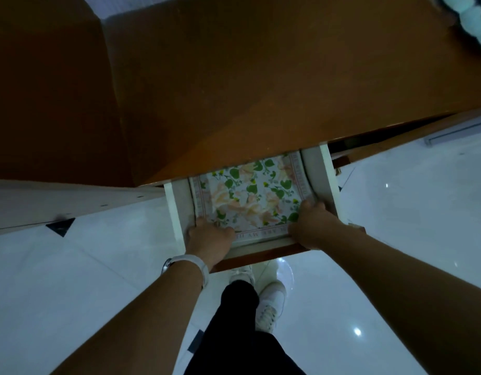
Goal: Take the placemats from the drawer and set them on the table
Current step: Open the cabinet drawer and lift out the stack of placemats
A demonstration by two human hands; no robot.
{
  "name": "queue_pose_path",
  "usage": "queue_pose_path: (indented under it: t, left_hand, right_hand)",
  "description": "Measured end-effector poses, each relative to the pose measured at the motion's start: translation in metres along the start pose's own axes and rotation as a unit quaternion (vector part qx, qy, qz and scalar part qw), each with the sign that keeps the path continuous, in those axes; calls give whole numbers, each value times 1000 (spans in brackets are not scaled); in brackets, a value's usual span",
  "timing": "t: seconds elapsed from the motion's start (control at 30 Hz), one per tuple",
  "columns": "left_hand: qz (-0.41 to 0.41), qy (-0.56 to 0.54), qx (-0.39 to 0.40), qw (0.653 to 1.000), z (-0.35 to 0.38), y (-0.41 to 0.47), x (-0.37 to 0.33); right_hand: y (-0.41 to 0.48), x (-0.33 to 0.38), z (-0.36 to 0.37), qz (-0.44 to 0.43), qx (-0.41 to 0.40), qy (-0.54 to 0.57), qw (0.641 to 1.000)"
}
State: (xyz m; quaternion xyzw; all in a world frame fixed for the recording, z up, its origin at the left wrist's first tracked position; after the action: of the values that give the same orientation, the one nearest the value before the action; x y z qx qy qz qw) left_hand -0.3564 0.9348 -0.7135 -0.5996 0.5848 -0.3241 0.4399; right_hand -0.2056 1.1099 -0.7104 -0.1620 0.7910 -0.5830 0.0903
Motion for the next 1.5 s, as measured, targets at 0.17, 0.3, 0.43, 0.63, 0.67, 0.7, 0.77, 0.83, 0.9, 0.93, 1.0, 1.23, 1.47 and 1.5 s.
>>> queue_pose_path:
  t: [0.17, 0.3, 0.43, 0.63, 0.67, 0.7, 0.77, 0.83, 0.9, 0.93, 1.0, 1.23, 1.47, 1.5]
  left_hand:
    - [7, -34, -6, 999, 3, 1, 0]
    - [-23, -68, -14, 997, 12, 7, 7]
    - [-26, -81, -34, 996, 16, 3, 3]
    - [-1, -92, -104, 990, 17, -1, 4]
    - [6, -93, -106, 990, 18, 0, 3]
    - [15, -96, -109, 989, 18, 0, 3]
    - [36, -112, -119, 986, 17, 0, 4]
    - [74, -126, -135, 980, 15, -1, 6]
    - [112, -130, -158, 972, 13, -2, 8]
    - [118, -140, -167, 969, 13, -4, 8]
    - [115, -169, -188, 961, 13, -7, 7]
    - [101, -162, -179, 965, 16, -3, 7]
    - [130, -192, -213, 949, 8, -21, -1]
    - [143, -192, -217, 946, 6, -28, -1]
  right_hand:
    - [11, 7, -3, 38, 24, 42, 998]
    - [14, 8, -3, 71, 18, 94, 993]
    - [13, 8, 3, 79, -20, 88, 993]
    - [19, 5, 4, 72, -53, 175, 981]
    - [19, 4, 4, 69, -58, 182, 979]
    - [19, 3, 4, 63, -61, 190, 978]
    - [20, 0, 3, 46, -61, 209, 975]
    - [18, -4, 1, 34, -59, 224, 972]
    - [15, -4, 0, 15, -64, 234, 970]
    - [13, -4, -1, 1, -72, 241, 968]
    - [11, -5, -4, -34, -91, 257, 962]
    - [10, -6, -10, -87, -104, 287, 948]
    - [-10, -13, -15, -148, -156, 291, 932]
    - [-15, -14, -15, -155, -165, 292, 929]
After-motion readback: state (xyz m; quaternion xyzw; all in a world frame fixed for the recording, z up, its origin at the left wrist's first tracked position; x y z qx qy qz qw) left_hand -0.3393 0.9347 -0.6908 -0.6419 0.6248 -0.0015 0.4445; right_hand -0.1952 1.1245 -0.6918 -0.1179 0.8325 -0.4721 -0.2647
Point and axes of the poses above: each hand's wrist, its own y-axis towards the middle knuckle, its own z-axis out of the palm, x = y × z, the point moved 4 cm from there along y, towards the middle knuckle, and after that the axes turned 7 degrees about x, right-handed, at the moved point
